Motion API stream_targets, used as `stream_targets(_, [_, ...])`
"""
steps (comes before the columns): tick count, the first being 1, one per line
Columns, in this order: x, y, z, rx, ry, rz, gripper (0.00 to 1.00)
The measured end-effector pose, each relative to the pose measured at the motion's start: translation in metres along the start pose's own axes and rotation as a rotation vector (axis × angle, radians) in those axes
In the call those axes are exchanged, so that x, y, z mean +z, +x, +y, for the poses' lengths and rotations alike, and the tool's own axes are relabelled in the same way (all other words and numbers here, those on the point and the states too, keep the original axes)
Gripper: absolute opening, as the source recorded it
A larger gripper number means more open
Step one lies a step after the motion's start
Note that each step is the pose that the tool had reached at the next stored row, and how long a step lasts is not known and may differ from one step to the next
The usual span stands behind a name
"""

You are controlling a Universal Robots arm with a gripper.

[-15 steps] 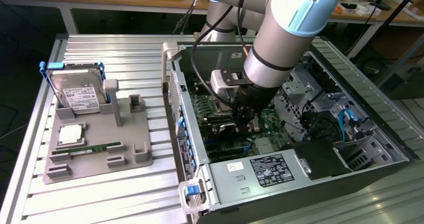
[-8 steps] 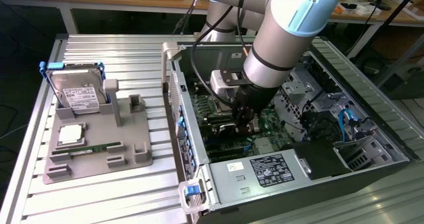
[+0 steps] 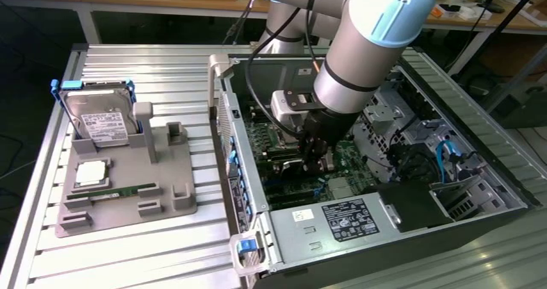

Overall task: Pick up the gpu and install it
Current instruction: 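Insert the gpu into the slot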

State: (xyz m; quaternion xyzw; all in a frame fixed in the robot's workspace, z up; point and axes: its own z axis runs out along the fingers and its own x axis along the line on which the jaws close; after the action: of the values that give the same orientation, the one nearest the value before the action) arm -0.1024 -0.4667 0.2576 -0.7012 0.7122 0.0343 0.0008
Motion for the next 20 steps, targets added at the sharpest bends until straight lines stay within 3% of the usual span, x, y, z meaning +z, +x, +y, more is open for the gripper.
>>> stream_targets(20, [0.0, 0.0, 0.0, 0.0, 0.0, 0.0, 0.27])
